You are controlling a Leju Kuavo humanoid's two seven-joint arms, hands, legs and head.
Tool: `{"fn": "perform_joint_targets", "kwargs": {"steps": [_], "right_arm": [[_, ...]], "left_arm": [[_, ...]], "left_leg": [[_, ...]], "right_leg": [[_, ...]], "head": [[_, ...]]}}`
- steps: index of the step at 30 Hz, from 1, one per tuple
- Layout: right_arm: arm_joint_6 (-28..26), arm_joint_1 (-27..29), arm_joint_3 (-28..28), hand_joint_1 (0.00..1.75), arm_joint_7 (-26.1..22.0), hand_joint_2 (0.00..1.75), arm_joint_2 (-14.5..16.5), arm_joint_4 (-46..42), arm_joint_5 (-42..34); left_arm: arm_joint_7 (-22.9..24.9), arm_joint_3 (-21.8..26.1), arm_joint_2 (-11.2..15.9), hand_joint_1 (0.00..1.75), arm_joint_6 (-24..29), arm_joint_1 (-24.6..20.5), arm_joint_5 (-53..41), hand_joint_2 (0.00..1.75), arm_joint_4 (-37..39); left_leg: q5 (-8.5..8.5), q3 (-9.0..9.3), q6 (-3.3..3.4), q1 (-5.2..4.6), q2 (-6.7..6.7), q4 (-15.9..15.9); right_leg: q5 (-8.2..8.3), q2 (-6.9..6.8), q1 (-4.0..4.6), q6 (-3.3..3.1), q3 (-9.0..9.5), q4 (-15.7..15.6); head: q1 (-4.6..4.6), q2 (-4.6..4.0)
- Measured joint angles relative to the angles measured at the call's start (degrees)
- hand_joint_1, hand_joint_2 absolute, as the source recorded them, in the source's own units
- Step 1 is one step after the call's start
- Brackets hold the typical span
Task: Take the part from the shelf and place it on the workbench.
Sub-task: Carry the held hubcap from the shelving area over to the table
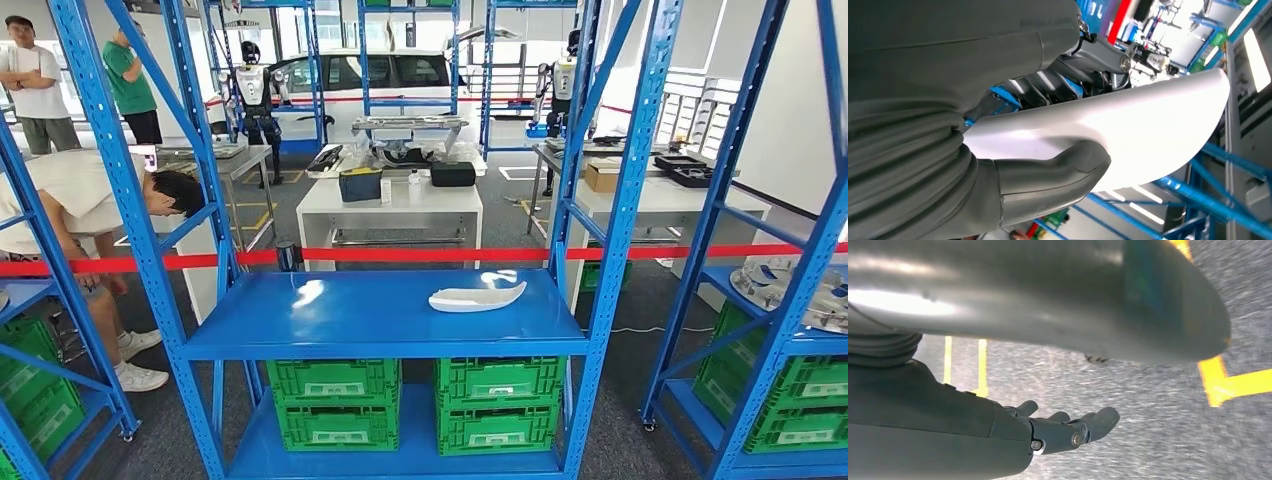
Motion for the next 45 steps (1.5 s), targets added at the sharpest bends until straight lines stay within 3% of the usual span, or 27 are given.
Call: {"fn": "perform_joint_targets", "kwargs": {"steps": [2,3,5,7,9,10,12,14,16,18,20,22,23,24,25,27,29,30,32,33,35,37,39,40,42,44,45], "right_arm": [[0.0,0.0,0.0,0.0,0.4,0.0,0.2,0.0,-0.1],[0.0,0.0,0.0,0.0,0.8,0.0,0.3,0.0,-0.3],[-0.1,0.1,-0.1,0.0,1.7,0.0,0.4,0.0,-0.8],[-0.1,0.1,-0.3,0.0,2.6,0.0,0.4,0.0,-1.3],[-0.1,0.1,-0.5,0.0,3.1,0.0,0.5,0.0,-1.8],[-0.1,0.1,-0.8,0.0,3.1,0.0,0.6,0.0,-2.3],[-0.1,0.1,-1.5,0.0,3.0,0.0,0.7,0.0,-3.1],[-0.1,0.1,-2.1,0.0,2.6,0.0,0.9,0.0,-3.9],[-0.1,0.1,-3.0,0.0,2.4,0.0,1.2,0.0,-5.1],[-0.1,0.1,-4.1,0.0,2.4,0.0,1.7,0.0,-6.0],[-0.1,0.2,-4.8,0.0,2.3,0.0,2.2,0.0,-6.5],[-0.1,0.2,-5.3,0.0,2.1,0.0,2.7,0.0,-6.7],[-0.1,0.2,-5.5,0.0,1.9,0.0,2.9,0.0,-6.7],[-0.1,0.2,-5.7,0.0,1.8,0.0,2.9,0.0,-6.7],[-0.1,0.3,-5.8,0.0,1.7,0.0,3.0,0.0,-6.8],[-0.1,0.2,-6.0,0.0,1.6,0.0,3.0,0.0,-6.8],[-0.1,0.1,-6.0,0.0,1.6,0.0,3.0,0.0,-6.8],[-0.1,0.0,-6.1,0.0,1.6,0.0,3.0,0.0,-6.8],[0.0,0.1,-6.2,0.0,1.6,0.0,3.2,0.0,-6.8],[0.0,0.1,-6.2,0.0,1.6,0.0,3.3,0.0,-6.6],[-0.1,0.1,-6.3,0.0,1.9,0.0,3.4,0.0,-5.8],[-0.1,0.1,-6.2,0.0,2.3,0.0,3.4,0.0,-4.7],[-0.1,0.2,-6.0,0.0,2.5,0.0,3.4,0.0,-4.2],[-0.1,0.2,-5.9,0.0,2.6,0.0,3.4,0.0,-4.1],[-0.1,0.2,-5.8,0.0,2.7,0.0,3.4,0.0,-3.9],[-0.1,0.1,-5.7,0.0,2.5,0.0,3.4,0.0,-3.7],[-0.1,0.1,-5.6,0.0,2.3,0.0,3.4,0.0,-3.6]], "left_arm": [[0.0,0.0,-0.3,1.75,0.1,-0.1,-0.4,1.75,0.0],[0.1,0.0,-0.4,1.75,0.1,-0.1,-0.2,1.75,0.2],[0.4,0.0,-0.4,1.75,-0.2,-0.5,0.4,1.75,0.7],[0.6,0.0,-0.4,1.75,-0.6,-1.1,1.1,1.75,1.6],[1.0,-0.1,-0.4,1.75,-1.0,-1.9,1.6,1.75,2.9],[1.2,-0.1,-0.3,1.75,-1.2,-2.5,1.9,1.75,3.6],[1.6,-0.2,-0.3,1.75,-1.4,-3.9,2.4,1.75,4.8],[2.3,-0.4,-0.3,1.75,-1.6,-5.4,3.1,1.75,5.7],[3.9,-1.1,-0.4,1.75,-2.0,-7.3,4.0,1.75,7.2],[5.3,-2.1,-0.5,1.75,-2.2,-9.3,4.4,1.75,9.0],[5.7,-2.9,-0.8,1.75,-2.0,-11.0,4.1,1.75,10.3],[5.6,-3.2,-0.9,1.75,-1.9,-12.1,3.7,1.75,11.3],[5.5,-3.2,-0.9,1.75,-1.8,-12.4,3.7,1.75,11.7],[5.4,-3.2,-0.9,1.75,-1.8,-12.7,3.6,1.75,12.1],[5.3,-3.2,-0.9,1.75,-1.8,-12.8,3.6,1.75,12.4],[5.3,-3.2,-0.9,1.75,-1.8,-13.1,3.6,1.75,12.9],[5.2,-3.3,-0.9,1.75,-1.8,-13.4,3.6,1.75,13.2],[5.2,-3.3,-0.9,1.75,-1.8,-13.5,3.6,1.75,13.3],[5.1,-3.4,-0.8,1.75,-1.8,-13.6,3.6,1.75,13.5],[5.0,-3.4,-0.8,1.75,-1.7,-13.6,3.7,1.75,13.6],[4.7,-3.4,-0.6,1.75,-1.2,-13.5,4.1,1.75,13.7],[4.4,-3.1,-0.3,1.75,-0.7,-12.8,4.5,1.75,13.3],[4.2,-2.3,-0.1,1.75,-0.4,-11.5,4.8,1.75,12.4],[4.3,-1.9,-0.1,1.75,-0.4,-10.8,4.9,1.75,11.9],[4.7,-1.3,0.0,1.75,-0.3,-9.9,5.3,1.75,11.1],[5.0,-0.9,0.0,1.75,-0.3,-9.6,5.4,1.75,10.3],[5.0,-0.7,0.0,1.75,-0.4,-9.5,5.4,1.75,10.0]], "left_leg": [[0.71,-0.16,-0.69,0.17,0.01,-0.1],[-0.24,-0.53,-1.01,0.25,-0.08,0.4],[-5.37,-1.68,-1.55,0.46,-0.28,4.4],[-10.75,-2.71,-1.99,0.61,-0.31,11.4],[-10.68,-2.17,-2.18,0.68,-0.31,15.7],[-9.04,-0.75,-2.13,0.68,-0.31,15.2],[-7.08,4.85,-1.78,0.64,-0.37,9.0],[-8.67,10.52,-1.15,0.34,-0.53,0.7],[-9.59,11.92,-0.29,-0.11,-0.63,-2.8],[-8.41,10.79,0.83,-0.18,-0.42,-2.9],[-6.95,9.33,1.72,-0.06,-0.14,-2.9],[-5.4,7.55,1.98,-0.12,0.03,-2.8],[-4.59,6.55,1.97,-0.16,0.12,-2.7],[-3.83,5.5,1.91,-0.18,0.19,-2.5],[-3.15,4.39,1.81,-0.17,0.22,-2.2],[-2.02,2.31,1.47,-0.12,0.23,-1.5],[-1.12,1.0,0.9,-0.17,0.28,-0.8],[-0.67,0.73,0.55,-0.16,0.31,-0.6],[0.19,0.5,-0.18,-0.08,0.32,-0.7],[-0.18,0.14,-0.53,0.01,0.17,-0.5],[-4.02,-1.14,-1.17,0.19,-0.18,2.7],[-9.73,-2.71,-1.66,0.4,-0.35,9.4],[-11.32,-2.92,-1.96,0.57,-0.35,14.9],[-10.29,-1.96,-2.01,0.65,-0.35,15.3],[-7.61,2.81,-1.83,0.76,-0.35,10.4],[-8.12,8.83,-1.33,0.57,-0.4,1.9],[-8.89,10.54,-1.01,0.4,-0.43,-1.1]], "right_leg": [[0.81,-0.16,0.02,-0.74,-0.75,-0.3],[1.51,-0.29,-0.04,-1.18,-1.28,-0.4],[3.1,-0.55,-0.19,-1.84,-2.78,-0.6],[4.67,-0.58,-0.13,-2.03,-4.77,-0.5],[6.27,-0.65,-0.08,-1.88,-7.03,-0.2],[7.07,-0.68,-0.07,-1.75,-8.2,0.0],[8.56,-0.7,-0.01,-1.4,-10.2,0.4],[9.89,-0.65,0.05,-0.88,-11.37,0.6],[11.24,-0.67,-0.13,-0.15,-11.78,0.4],[10.9,-0.5,-0.49,0.58,-12.36,0.9],[6.27,-0.17,-0.66,1.11,-13.85,5.0],[0.64,0.0,-0.65,1.44,-15.68,12.5],[-0.45,0.03,-0.65,1.51,-16.06,15.7],[-0.11,0.05,-0.65,1.52,-15.7,17.4],[1.24,0.06,-0.64,1.45,-14.39,17.1],[3.32,0.08,-0.6,1.12,-8.74,10.7],[2.34,0.14,-0.33,0.54,-3.1,2.5],[1.54,0.18,-0.19,0.23,-1.78,0.3],[1.95,0.14,-0.08,-0.46,-2.02,-0.4],[2.51,0.01,-0.15,-0.9,-2.5,-0.5],[3.97,-0.28,-0.3,-1.74,-3.91,-0.8],[5.34,-0.37,-0.24,-2.06,-5.58,-0.7],[6.74,-0.38,-0.18,-1.99,-7.48,-0.5],[7.43,-0.4,-0.16,-1.89,-8.47,-0.4],[8.71,-0.43,-0.14,-1.55,-10.31,0.1],[9.81,-0.53,-0.06,-1.03,-11.57,0.4],[10.37,-0.6,-0.08,-0.74,-11.87,0.4]], "head": [[-0.03,-0.01],[-0.05,-0.01],[-0.12,-0.01],[-0.2,0.0],[-0.23,0.0],[-0.23,0.0],[-0.23,0.0],[-0.2,0.0],[-0.18,0.0],[-0.21,0.0],[-0.17,0.0],[-0.08,0.0],[-0.06,0.0],[-0.06,0.0],[-0.06,0.0],[-0.04,0.0],[-0.05,0.0],[-0.07,0.0],[-0.07,0.0],[-0.08,0.0],[-0.19,0.0],[-0.28,0.0],[-0.31,0.0],[-0.32,0.0],[-0.34,0.0],[-0.35,0.0],[-0.33,0.0]]}}
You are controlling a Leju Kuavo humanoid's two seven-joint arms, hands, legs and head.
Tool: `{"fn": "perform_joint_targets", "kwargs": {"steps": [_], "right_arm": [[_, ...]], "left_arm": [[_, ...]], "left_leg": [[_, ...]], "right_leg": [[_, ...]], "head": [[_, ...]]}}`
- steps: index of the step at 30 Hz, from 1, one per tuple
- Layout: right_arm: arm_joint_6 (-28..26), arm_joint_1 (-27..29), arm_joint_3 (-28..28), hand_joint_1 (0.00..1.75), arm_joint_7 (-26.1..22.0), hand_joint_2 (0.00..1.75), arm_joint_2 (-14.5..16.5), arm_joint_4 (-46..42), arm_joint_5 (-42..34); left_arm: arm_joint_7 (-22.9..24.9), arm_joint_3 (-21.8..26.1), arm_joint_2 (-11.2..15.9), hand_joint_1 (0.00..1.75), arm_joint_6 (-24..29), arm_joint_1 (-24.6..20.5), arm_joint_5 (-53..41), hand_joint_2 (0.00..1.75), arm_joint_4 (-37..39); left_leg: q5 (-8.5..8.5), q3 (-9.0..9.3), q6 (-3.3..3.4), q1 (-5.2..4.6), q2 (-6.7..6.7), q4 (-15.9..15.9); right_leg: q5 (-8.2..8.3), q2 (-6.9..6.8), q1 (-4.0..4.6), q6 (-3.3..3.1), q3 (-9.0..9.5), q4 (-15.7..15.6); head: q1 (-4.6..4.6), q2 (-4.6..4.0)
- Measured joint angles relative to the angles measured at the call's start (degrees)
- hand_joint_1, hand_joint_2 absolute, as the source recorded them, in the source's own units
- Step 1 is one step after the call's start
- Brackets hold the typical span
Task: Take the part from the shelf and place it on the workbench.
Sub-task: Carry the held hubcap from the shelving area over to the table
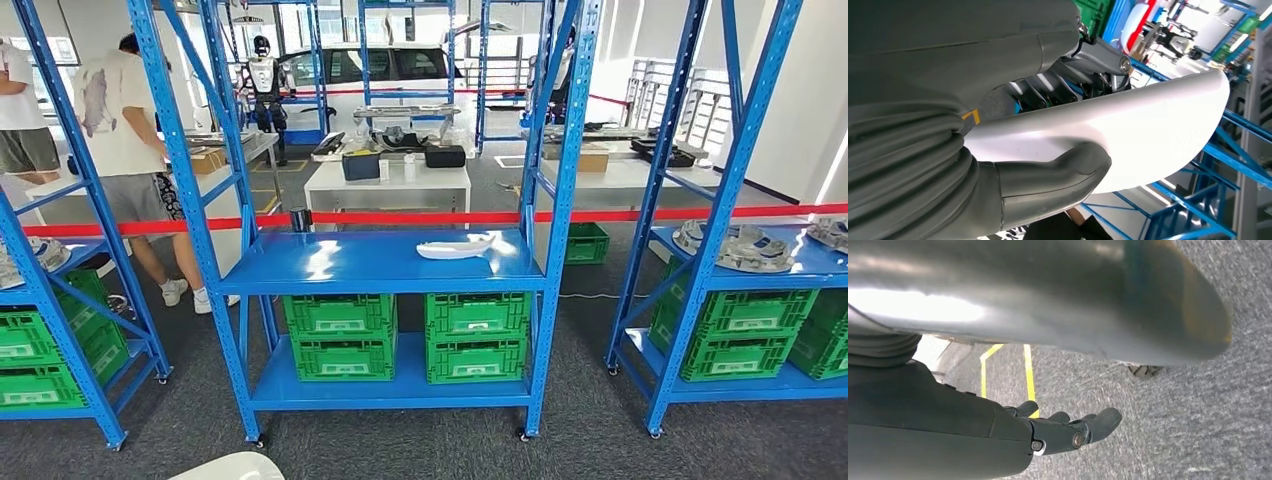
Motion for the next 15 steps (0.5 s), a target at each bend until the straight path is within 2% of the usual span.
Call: {"fn": "perform_joint_targets", "kwargs": {"steps": [1,2,3,4,5,7,8,9,10,11,12,13,14,15], "right_arm": [[0.0,0.0,0.1,0.0,-0.2,0.0,0.0,0.0,0.1],[0.0,0.0,0.1,0.0,-0.3,0.0,0.0,0.0,0.3],[0.0,0.0,0.2,0.0,-0.4,0.0,0.0,0.0,0.5],[0.0,0.0,0.4,0.0,-0.2,0.0,0.0,0.0,0.7],[0.0,0.1,0.5,0.0,0.1,0.0,0.0,0.0,0.9],[0.0,0.1,0.8,0.0,0.5,0.0,0.0,0.0,1.0],[0.0,0.1,0.9,0.0,0.5,0.0,-0.1,0.0,1.0],[0.0,0.1,1.0,0.0,0.6,0.0,-0.2,0.0,0.9],[0.0,0.2,1.0,0.0,0.8,0.0,-0.3,0.0,0.8],[0.0,0.2,1.0,0.0,1.0,0.0,-0.4,0.0,0.7],[0.0,0.2,1.0,0.0,1.2,0.0,-0.5,0.0,0.7],[0.0,0.2,1.0,0.0,1.4,0.0,-0.6,0.0,0.7],[0.0,0.1,1.0,0.0,1.4,0.0,-0.7,0.0,0.6],[0.0,0.1,1.1,0.0,1.4,0.0,-0.7,0.0,0.6]], "left_arm": [[0.0,0.2,0.0,1.75,0.0,0.1,-0.1,1.75,-0.3],[0.1,0.3,0.0,1.75,0.0,0.2,-0.2,1.75,-0.4],[0.2,0.5,0.0,1.75,0.0,0.3,-0.3,1.75,-0.6],[0.2,0.6,0.0,1.75,0.0,0.4,-0.5,1.75,-0.7],[0.3,0.7,0.0,1.75,0.0,0.5,-0.6,1.75,-0.8],[0.3,0.8,-0.1,1.75,0.1,0.7,-0.7,1.75,-0.9],[0.3,0.8,-0.1,1.75,0.1,0.9,-0.8,1.75,-1.0],[0.2,0.9,-0.1,1.75,0.0,1.1,-0.9,1.75,-0.9],[0.2,0.9,-0.1,1.75,-0.1,1.3,-1.1,1.75,-0.8],[0.1,0.9,-0.1,1.75,-0.2,1.4,-1.3,1.75,-0.6],[-0.1,0.9,-0.1,1.75,-0.4,1.4,-1.6,1.75,-0.4],[-0.2,0.9,-0.1,1.75,-0.6,1.4,-1.8,1.75,-0.3],[-0.3,0.9,-0.1,1.75,-0.7,1.4,-1.9,1.75,-0.2],[-0.4,0.9,-0.1,1.75,-0.7,1.3,-2.0,1.75,-0.1]], "left_leg": [[-0.45,0.6,0.37,-0.27,-0.02,-1.5],[-0.19,0.3,0.83,-0.4,0.01,-1.9],[0.4,-0.18,1.3,-0.46,0.12,-2.0],[1.04,-0.69,1.83,-0.46,0.22,-2.1],[1.74,-1.29,2.27,-0.37,0.32,-2.2],[3.07,-2.71,2.73,-0.37,0.39,-2.1],[3.73,-3.51,2.76,-0.43,0.42,-2.0],[4.37,-4.46,2.74,-0.47,0.46,-1.8],[4.96,-5.46,2.69,-0.5,0.49,-1.6],[5.48,-6.5,2.59,-0.49,0.49,-1.2],[5.94,-7.47,2.43,-0.46,0.47,-0.8],[6.31,-8.31,2.2,-0.5,0.45,-0.4],[6.67,-8.9,1.9,-0.51,0.47,-0.1],[7.03,-9.24,1.59,-0.52,0.52,0.1]], "right_leg": [[0.59,-0.06,-0.09,0.35,-0.17,-0.1],[1.2,-0.08,-0.19,0.73,-0.28,-0.3],[1.16,0.0,-0.37,1.08,-0.52,-0.2],[0.07,0.11,-0.48,1.4,-0.95,0.6],[-2.22,0.23,-0.52,1.64,-1.68,2.6],[-8.42,0.39,-0.59,1.87,-3.49,9.6],[-10.41,0.41,-0.59,1.93,-4.16,13.4],[-10.84,0.42,-0.58,1.92,-4.16,15.9],[-10.01,0.43,-0.57,1.87,-3.31,16.6],[-8.48,0.43,-0.57,1.77,-1.41,15.2],[-7.17,0.44,-0.56,1.62,1.5,11.9],[-6.99,0.46,-0.46,1.42,4.71,7.5],[-7.41,0.51,-0.35,1.19,7.41,3.5],[-8.08,0.57,-0.19,0.98,9.11,0.7]], "head": [[0.03,0.0],[0.05,0.0],[0.06,0.0],[0.08,0.0],[0.1,0.0],[0.16,0.0],[0.18,0.0],[0.18,0.0],[0.19,0.0],[0.19,0.0],[0.2,0.0],[0.21,0.0],[0.21,0.0],[0.21,0.0]]}}
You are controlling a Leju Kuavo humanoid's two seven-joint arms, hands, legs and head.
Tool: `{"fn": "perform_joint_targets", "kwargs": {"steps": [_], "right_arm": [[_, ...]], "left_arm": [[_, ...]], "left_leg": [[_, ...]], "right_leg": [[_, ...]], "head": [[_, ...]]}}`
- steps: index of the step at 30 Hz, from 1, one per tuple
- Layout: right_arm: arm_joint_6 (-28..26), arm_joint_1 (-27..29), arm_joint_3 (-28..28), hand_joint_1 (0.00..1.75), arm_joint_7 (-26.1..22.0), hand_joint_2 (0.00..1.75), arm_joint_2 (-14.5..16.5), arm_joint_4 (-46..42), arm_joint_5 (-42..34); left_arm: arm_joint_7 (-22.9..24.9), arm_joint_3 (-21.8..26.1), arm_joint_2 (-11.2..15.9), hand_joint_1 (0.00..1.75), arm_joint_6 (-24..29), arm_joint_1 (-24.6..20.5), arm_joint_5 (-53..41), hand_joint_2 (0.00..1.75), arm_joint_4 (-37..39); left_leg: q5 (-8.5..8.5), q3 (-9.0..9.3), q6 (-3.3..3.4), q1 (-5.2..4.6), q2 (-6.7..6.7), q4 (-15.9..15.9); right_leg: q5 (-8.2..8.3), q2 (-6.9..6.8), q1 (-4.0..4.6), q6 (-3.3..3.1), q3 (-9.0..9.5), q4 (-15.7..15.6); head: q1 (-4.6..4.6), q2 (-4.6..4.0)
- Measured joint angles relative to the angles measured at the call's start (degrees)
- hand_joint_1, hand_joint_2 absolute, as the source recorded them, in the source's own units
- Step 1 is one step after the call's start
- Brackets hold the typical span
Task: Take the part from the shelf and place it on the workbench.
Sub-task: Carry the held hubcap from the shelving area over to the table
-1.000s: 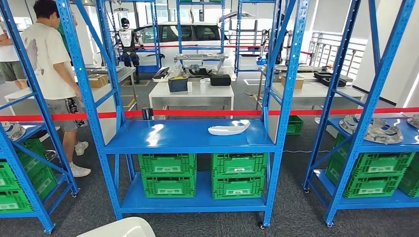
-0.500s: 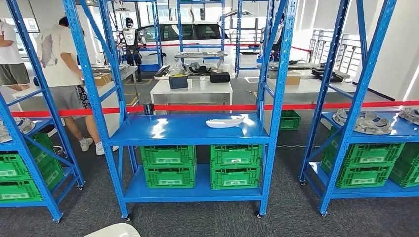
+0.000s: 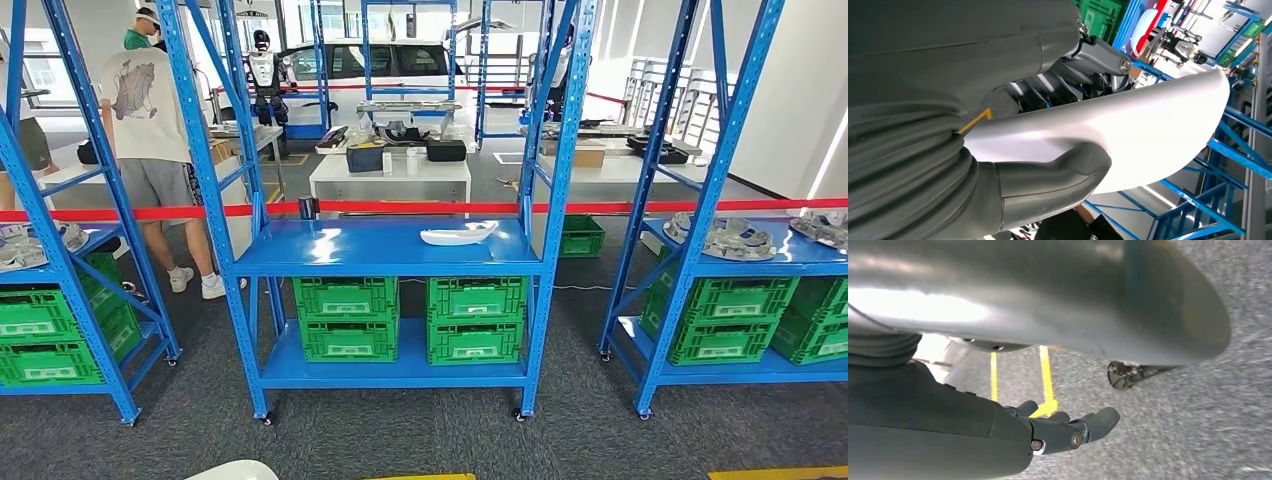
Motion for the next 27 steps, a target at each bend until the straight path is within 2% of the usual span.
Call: {"fn": "perform_joint_targets", "kwargs": {"steps": [1,2,3,4,5,6,7,8,9,10,11,12,13,14,15,16,18,19,20,21,23,24,25,26,27], "right_arm": [[0.0,0.0,0.0,0.0,0.0,0.0,0.0,0.0,-0.2],[0.0,0.1,0.0,0.0,-0.1,0.0,0.0,0.0,-0.4],[0.0,0.2,0.0,0.0,-0.2,0.0,0.0,0.0,-0.7],[0.0,0.2,0.0,0.0,-0.3,0.0,0.0,0.0,-1.0],[0.0,0.2,-0.1,0.0,-0.6,0.0,0.0,0.0,-1.2],[0.0,0.2,-0.1,0.0,-0.9,0.0,0.0,0.0,-1.2],[0.0,0.2,-0.1,0.0,-1.3,0.0,0.0,0.0,-1.2],[0.0,0.3,-0.1,0.0,-1.8,0.0,0.0,0.0,-1.0],[0.0,0.3,-0.1,0.0,-2.4,0.0,0.1,0.0,-0.6],[0.0,0.4,0.0,0.0,-3.1,0.0,0.2,0.0,-0.1],[0.0,0.4,0.2,0.0,-3.7,0.0,0.3,0.0,0.4],[0.0,0.5,0.4,0.0,-4.2,0.0,0.3,0.0,0.9],[0.0,0.5,0.5,0.0,-4.6,0.0,0.4,0.0,1.3],[0.0,0.6,0.6,0.0,-5.0,0.0,0.5,0.0,1.9],[0.0,0.7,1.0,0.0,-5.4,0.0,0.6,0.0,2.8],[0.0,0.8,1.4,0.0,-5.6,0.0,0.6,0.0,3.8],[0.0,0.9,2.6,0.0,-6.0,0.0,0.6,0.0,5.4],[0.0,0.9,3.1,0.0,-6.1,0.0,0.6,0.0,5.8],[0.0,0.9,3.5,0.0,-6.2,0.0,0.6,0.0,5.9],[0.1,0.9,3.8,0.0,-6.2,0.0,0.6,0.0,6.1],[0.1,0.9,4.3,0.0,-6.2,0.0,0.6,0.0,6.1],[0.1,0.9,4.5,0.0,-6.2,0.0,0.6,0.0,6.1],[0.1,0.9,4.7,0.0,-6.1,0.0,0.6,0.0,6.2],[0.1,0.9,4.8,0.0,-6.1,0.0,0.5,0.0,6.2],[0.1,0.9,4.9,0.0,-6.1,0.0,0.5,0.0,6.4]], "left_arm": [[-0.1,0.0,0.0,1.75,0.0,-0.1,0.0,1.75,0.1],[-0.1,0.0,0.0,1.75,-0.1,-0.1,0.0,1.75,0.2],[-0.2,0.0,0.0,1.75,-0.1,-0.2,0.0,1.75,0.4],[-0.3,0.1,0.1,1.75,-0.1,-0.2,-0.1,1.75,0.5],[-0.3,0.1,0.1,1.75,-0.1,-0.2,0.0,1.75,0.7],[-0.2,0.1,0.2,1.75,-0.2,-0.2,0.0,1.75,1.0],[-0.1,0.1,0.2,1.75,-0.2,-0.3,-0.1,1.75,1.3],[-0.2,0.1,0.2,1.75,-0.2,-0.3,-0.5,1.75,1.7],[-0.5,0.1,0.3,1.75,-0.2,-0.4,-1.2,1.75,2.1],[-1.0,0.1,0.4,1.75,-0.1,-0.4,-2.1,1.75,2.6],[-1.6,0.1,0.5,1.75,0.1,-0.4,-2.9,1.75,2.9],[-2.2,0.1,0.6,1.75,0.3,-0.4,-3.6,1.75,3.0],[-2.7,0.1,0.7,1.75,0.5,-0.4,-4.0,1.75,3.1],[-3.2,0.2,0.8,1.75,0.9,-0.4,-4.4,1.75,3.0],[-3.7,0.4,0.8,1.75,1.3,-0.1,-4.7,1.75,2.6],[-4.2,0.8,0.8,1.75,1.6,0.4,-5.1,1.75,1.9],[-4.8,2.0,0.7,1.75,2.0,2.0,-5.6,1.75,0.1],[-4.9,2.7,0.7,1.75,2.0,2.8,-5.7,1.75,-0.8],[-4.8,3.2,0.6,1.75,1.9,3.5,-5.8,1.75,-1.5],[-4.7,3.6,0.5,1.75,1.8,3.9,-5.9,1.75,-2.1],[-4.6,4.1,0.2,1.75,1.8,4.7,-5.9,1.75,-2.9],[-4.5,4.3,0.2,1.75,1.8,5.1,-6.0,1.75,-3.1],[-4.4,4.5,0.1,1.75,1.8,5.4,-6.0,1.75,-3.3],[-4.3,4.7,0.0,1.75,1.8,5.6,-6.0,1.75,-3.4],[-4.3,4.9,0.0,1.75,1.8,5.8,-6.0,1.75,-3.5]], "left_leg": [[0.43,-0.18,-0.35,0.03,0.07,0.0],[0.88,-0.24,-0.72,0.07,0.1,0.0],[0.88,-0.37,-1.07,0.17,0.04,0.1],[0.08,-0.75,-1.44,0.24,-0.09,0.7],[-1.68,-1.35,-1.79,0.31,-0.23,2.2],[-4.28,-2.19,-2.1,0.45,-0.34,4.9],[-6.93,-3.16,-2.37,0.53,-0.39,8.4],[-8.82,-3.96,-2.57,0.62,-0.4,12.1],[-9.42,-4.35,-2.69,0.68,-0.4,15.0],[-8.66,-4.04,-2.72,0.71,-0.4,16.4],[-7.06,-2.84,-2.64,0.73,-0.4,15.9],[-5.44,-0.54,-2.45,0.73,-0.4,13.2],[-4.84,2.42,-2.18,0.62,0.0,8.9],[-5.08,5.45,-1.84,0.43,0.57,4.5],[-5.78,7.61,-1.48,0.27,1.06,0.9],[-6.53,8.67,-1.15,0.07,1.45,-1.2],[-6.33,8.57,-0.35,0.01,1.04,-2.1],[-5.9,8.47,0.08,0.03,0.67,-2.2],[-5.41,8.27,0.51,0.11,0.29,-2.3],[-4.91,7.98,0.83,0.2,-0.16,-2.4],[-4.17,7.03,1.02,0.15,-1.18,-2.2],[-3.87,6.49,0.96,0.13,-1.73,-2.0],[-3.65,5.97,0.87,0.13,-2.3,-1.7],[-3.48,5.48,0.75,0.15,-2.92,-1.3],[-3.37,5.01,0.64,0.19,-3.56,-0.9]], "right_leg": [[-0.56,0.06,0.18,-0.23,0.58,-1.3],[-0.36,0.09,0.22,-0.54,0.42,-1.6],[0.09,-0.02,0.17,-0.93,0.05,-1.7],[0.55,-0.12,0.08,-1.4,-0.36,-1.8],[1.09,-0.24,-0.02,-1.84,-0.86,-1.9],[1.62,-0.34,-0.05,-2.15,-1.46,-1.9],[2.08,-0.34,0.0,-2.31,-2.15,-1.9],[2.58,-0.35,0.06,-2.35,-2.9,-1.8],[3.07,-0.37,0.12,-2.32,-3.68,-1.7],[3.54,-0.39,0.17,-2.25,-4.48,-1.6],[4.03,-0.41,0.2,-2.16,-5.22,-1.4],[4.47,-0.42,0.23,-2.05,-5.84,-1.2],[4.86,-0.54,0.32,-1.93,-6.3,-1.0],[5.19,-0.65,0.41,-1.75,-6.57,-0.8],[5.5,-0.82,0.47,-1.52,-6.72,-0.7],[5.77,-1.09,0.47,-1.23,-6.77,-0.7],[6.13,-1.5,0.26,-0.5,-6.87,-0.6],[5.67,-1.41,0.14,-0.12,-7.11,-0.1],[4.45,-1.14,0.07,0.19,-7.69,1.4],[2.48,-0.75,0.01,0.44,-8.75,4.1],[-1.9,-0.24,-0.06,0.69,-11.54,11.6],[-3.13,-0.19,-0.07,0.74,-12.46,14.5],[-3.27,-0.14,-0.07,0.73,-12.4,15.5],[-2.41,0.03,-0.08,0.67,-11.15,14.1],[-0.92,0.48,-0.12,0.56,-8.88,10.7]], "head": [[0.0,0.0],[-0.01,0.0],[0.0,0.0],[-0.01,0.0],[-0.02,0.0],[-0.02,0.0],[-0.04,0.0],[-0.03,0.0],[-0.03,0.0],[-0.04,0.0],[-0.04,0.0],[-0.04,0.0],[-0.04,0.0],[-0.04,0.0],[-0.03,0.0],[-0.03,0.0],[-0.02,0.0],[-0.02,0.0],[-0.01,0.0],[0.02,0.0],[0.04,0.0],[0.04,0.0],[0.04,0.0],[0.04,0.0],[0.04,0.0]]}}
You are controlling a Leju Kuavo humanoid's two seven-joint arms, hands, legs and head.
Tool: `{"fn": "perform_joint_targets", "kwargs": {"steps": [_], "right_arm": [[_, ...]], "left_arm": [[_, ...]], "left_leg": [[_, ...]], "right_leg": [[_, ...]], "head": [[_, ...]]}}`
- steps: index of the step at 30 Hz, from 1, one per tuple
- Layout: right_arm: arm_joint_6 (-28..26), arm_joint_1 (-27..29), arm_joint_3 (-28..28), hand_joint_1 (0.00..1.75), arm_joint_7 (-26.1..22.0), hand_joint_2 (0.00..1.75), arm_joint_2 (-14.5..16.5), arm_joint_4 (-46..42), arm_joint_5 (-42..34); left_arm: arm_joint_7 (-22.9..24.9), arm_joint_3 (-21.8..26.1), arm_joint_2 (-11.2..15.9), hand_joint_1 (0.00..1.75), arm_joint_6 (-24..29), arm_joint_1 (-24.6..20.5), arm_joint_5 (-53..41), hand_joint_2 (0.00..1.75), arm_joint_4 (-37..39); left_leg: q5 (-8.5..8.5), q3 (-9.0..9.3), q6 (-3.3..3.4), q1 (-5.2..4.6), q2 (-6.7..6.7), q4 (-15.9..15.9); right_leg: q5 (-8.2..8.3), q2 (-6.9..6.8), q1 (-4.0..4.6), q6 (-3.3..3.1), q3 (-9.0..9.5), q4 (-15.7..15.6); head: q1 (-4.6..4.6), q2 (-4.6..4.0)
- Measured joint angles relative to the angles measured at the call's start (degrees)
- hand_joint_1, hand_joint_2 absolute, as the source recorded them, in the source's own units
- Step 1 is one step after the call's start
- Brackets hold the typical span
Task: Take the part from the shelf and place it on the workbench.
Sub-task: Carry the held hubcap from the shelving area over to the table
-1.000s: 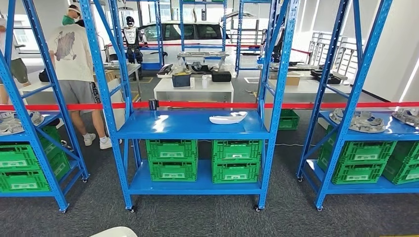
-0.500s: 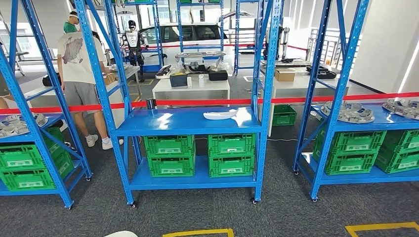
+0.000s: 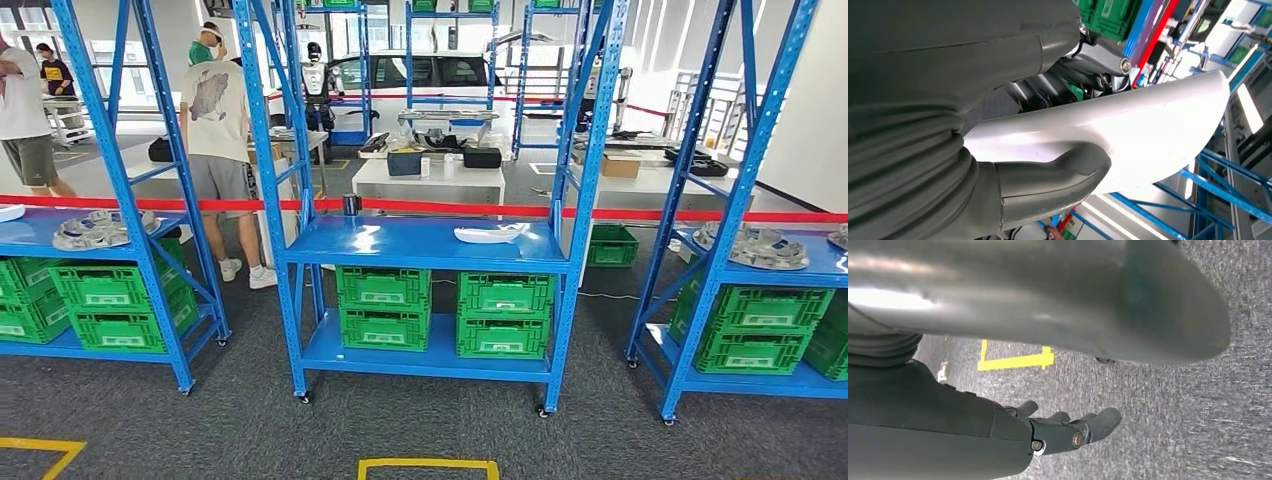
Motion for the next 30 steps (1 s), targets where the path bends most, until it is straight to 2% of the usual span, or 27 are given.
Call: {"fn": "perform_joint_targets", "kwargs": {"steps": [2,3,4,6,7,8,9,11,12,13,14,15,16,17,18,19,21,22,23,24,25,26,27,28,29,30], "right_arm": [[0.0,-0.1,0.3,0.0,0.1,0.0,-0.2,0.0,0.5],[0.0,-0.2,0.5,0.0,0.1,0.0,-0.3,0.0,0.7],[0.0,-0.2,0.7,0.0,0.1,0.0,-0.5,0.0,0.8],[0.0,-0.2,0.9,0.0,0.0,0.0,-0.8,0.0,0.4],[0.0,-0.2,1.0,0.0,0.1,0.0,-1.0,0.0,0.1],[0.0,-0.3,1.0,0.0,0.3,0.0,-1.2,0.0,-0.2],[-0.1,-0.4,1.0,0.0,0.5,0.0,-1.3,0.0,-0.6],[-0.1,-0.5,0.8,0.0,0.9,0.0,-1.6,0.0,-1.7],[-0.1,-0.4,0.7,0.0,1.1,0.0,-1.7,0.0,-2.2],[-0.1,-0.4,0.5,0.0,1.3,0.0,-1.7,0.0,-2.5],[-0.1,-0.4,0.4,0.0,1.7,0.0,-1.7,0.0,-2.4],[-0.1,-0.4,0.3,0.0,2.0,0.0,-1.7,0.0,-2.2],[-0.1,-0.4,0.3,0.0,2.1,0.0,-1.7,0.0,-2.1],[-0.1,-0.5,0.3,0.0,2.1,0.0,-1.7,0.0,-2.0],[-0.1,-0.5,0.3,0.0,1.9,0.0,-1.7,0.0,-2.1],[-0.1,-0.5,0.2,0.0,1.8,0.0,-1.8,0.0,-2.2],[-0.1,-0.5,0.0,0.0,2.0,0.0,-1.8,0.0,-1.8],[-0.1,-0.5,0.0,0.0,2.2,0.0,-1.8,0.0,-1.3],[-0.1,-0.6,0.0,0.0,2.5,0.0,-1.8,0.0,-0.8],[-0.1,-0.6,0.0,0.0,2.7,0.0,-1.8,0.0,-0.3],[-0.1,-0.5,0.0,0.0,2.9,0.0,-1.8,0.0,0.0],[-0.1,-0.4,0.0,0.0,3.0,0.0,-1.8,0.0,0.1],[-0.1,-0.2,0.0,0.0,3.0,0.0,-1.8,0.0,0.2],[-0.1,-0.1,0.0,0.0,3.0,0.0,-1.8,0.0,0.1],[-0.1,-0.1,0.0,0.0,2.9,0.0,-1.8,0.0,-0.1],[-0.1,0.0,0.0,0.0,2.9,0.0,-1.8,0.0,-0.3]], "left_arm": [[0.1,0.7,-0.3,1.75,0.1,0.5,0.0,1.75,-0.5],[0.2,1.2,-0.5,1.75,0.1,1.0,0.0,1.75,-0.9],[0.2,1.8,-0.8,1.75,0.0,1.7,0.0,1.75,-1.4],[0.7,3.0,-1.1,1.75,-0.7,3.2,0.2,1.75,-2.1],[1.1,3.3,-1.3,1.75,-1.1,3.5,0.3,1.75,-2.1],[1.4,3.5,-1.4,1.75,-1.4,3.4,0.0,1.75,-2.0],[1.6,3.5,-1.4,1.75,-1.5,2.9,-0.7,1.75,-1.6],[1.1,3.0,-1.4,1.75,-1.0,1.6,-3.2,1.75,-0.7],[0.9,2.5,-1.5,1.75,-0.6,1.0,-4.4,1.75,-0.2],[0.8,1.8,-1.5,1.75,-0.1,0.5,-5.4,1.75,0.4],[0.8,1.2,-1.6,1.75,0.4,0.1,-6.2,1.75,0.8],[0.8,0.6,-1.8,1.75,1.0,-0.4,-6.9,1.75,1.2],[0.7,0.1,-1.8,1.75,1.6,-0.8,-7.4,1.75,1.4],[0.7,-0.3,-1.9,1.75,2.1,-1.3,-7.8,1.75,1.5],[0.7,-0.5,-2.0,1.75,2.5,-1.5,-8.0,1.75,1.5],[0.7,-0.6,-2.0,1.75,2.8,-1.7,-8.0,1.75,1.5],[1.1,-0.6,-2.0,1.75,2.9,-1.6,-8.0,1.75,1.4],[1.4,-0.6,-2.1,1.75,2.9,-1.6,-8.1,1.75,1.3],[1.5,-0.6,-2.1,1.75,2.9,-1.6,-8.3,1.75,1.2],[1.7,-0.6,-2.1,1.75,2.9,-1.6,-8.5,1.75,1.1],[1.7,-0.6,-2.2,1.75,2.9,-1.6,-8.7,1.75,1.0],[1.8,-0.6,-2.2,1.75,2.8,-1.6,-8.7,1.75,1.0],[1.8,-0.6,-2.3,1.75,2.8,-1.5,-8.8,1.75,1.0],[1.8,-0.6,-2.3,1.75,2.8,-1.5,-8.9,1.75,1.0],[1.8,-0.6,-2.3,1.75,2.8,-1.3,-9.0,1.75,1.0],[1.9,-0.6,-2.3,1.75,2.8,-1.2,-9.2,1.75,1.0]], "left_leg": [[0.1,-0.96,-0.38,0.02,-1.07,0.8],[0.13,-1.38,-0.65,0.0,-1.47,1.1],[0.2,-1.71,-0.97,0.01,-1.82,1.2],[0.45,-2.05,-1.62,0.05,-2.58,1.2],[0.28,-2.27,-1.88,0.05,-2.31,1.5],[-0.52,-2.82,-2.15,0.04,-1.48,2.6],[-2.07,-3.84,-2.41,0.06,-0.28,4.9],[-6.22,-6.85,-2.96,0.32,1.88,11.9],[-7.66,-8.1,-3.2,0.5,2.3,15.2],[-8.07,-8.54,-3.37,0.67,2.52,16.8],[-7.34,-7.79,-3.48,0.82,2.78,16.1],[-5.78,-5.97,-3.53,0.94,3.25,13.3],[-4.07,-3.46,-3.52,1.01,4.46,9.1],[-2.78,-1.33,-3.35,0.97,5.89,5.2],[-2.05,0.02,-3.07,0.89,6.93,2.6],[-1.86,0.57,-2.69,0.76,7.62,1.3],[-1.61,0.19,-1.77,0.45,6.57,1.1],[-1.35,0.15,-1.34,0.42,5.91,1.0],[-1.0,0.08,-0.92,0.46,5.17,0.8],[-0.64,-0.02,-0.55,0.56,4.45,0.7],[-0.38,-0.17,-0.28,0.62,3.74,0.7],[-0.19,-0.47,-0.08,0.57,2.94,0.8],[-0.06,-0.73,0.03,0.47,2.11,0.9],[0.02,-0.93,0.08,0.35,1.22,1.0],[0.07,-1.06,0.08,0.26,0.33,1.2],[0.08,-1.12,0.06,0.21,-0.53,1.3]], "right_leg": [[1.91,2.37,-0.07,-0.33,4.54,-7.6],[2.21,3.19,-0.06,-0.54,5.75,-9.8],[2.09,3.64,0.03,-0.77,6.14,-10.6],[2.46,2.48,0.1,-1.39,6.11,-10.7],[2.68,1.83,0.05,-1.74,6.09,-10.9],[2.92,1.08,-0.05,-2.11,6.01,-11.1],[3.14,0.24,-0.13,-2.41,5.88,-11.3],[3.34,-1.45,-0.04,-2.69,5.49,-11.3],[3.43,-2.32,0.0,-2.69,5.29,-11.3],[3.54,-3.1,0.0,-2.64,5.1,-11.2],[3.65,-3.88,-0.01,-2.55,4.93,-11.2],[3.74,-4.59,-0.05,-2.43,4.83,-11.1],[3.79,-5.26,-0.03,-2.27,4.76,-11.0],[3.78,-5.83,0.07,-2.04,4.74,-10.8],[3.78,-6.3,0.16,-1.77,4.76,-10.7],[3.78,-6.71,0.23,-1.42,4.81,-10.6],[3.89,-7.77,0.09,-0.64,4.97,-10.7],[3.74,-7.59,-0.1,-0.2,4.99,-10.5],[3.03,-6.54,-0.28,0.15,4.7,-9.7],[1.66,-4.9,-0.39,0.42,3.92,-7.9],[-0.25,-2.91,-0.5,0.58,2.58,-4.8],[-2.29,-1.53,-0.47,0.61,0.83,-0.9],[-3.75,-0.91,-0.42,0.58,-0.81,2.7],[-4.23,-0.66,-0.37,0.48,-1.85,4.9],[-3.54,-0.5,-0.31,0.31,-1.88,5.0],[-1.86,-0.2,-0.26,0.07,-0.79,2.8]], "head": [[0.0,0.0],[-0.02,0.0],[-0.04,0.0],[-0.07,0.0],[-0.08,0.0],[-0.09,0.0],[-0.11,0.0],[-0.13,0.0],[-0.12,0.0],[-0.13,0.0],[-0.13,0.0],[-0.13,0.0],[-0.13,0.0],[-0.12,0.0],[-0.1,0.0],[-0.08,0.0],[-0.05,0.0],[-0.05,0.0],[-0.04,0.0],[-0.03,0.0],[-0.01,0.0],[0.0,0.0],[0.01,0.0],[0.01,0.0],[0.01,0.0],[0.02,0.0]]}}
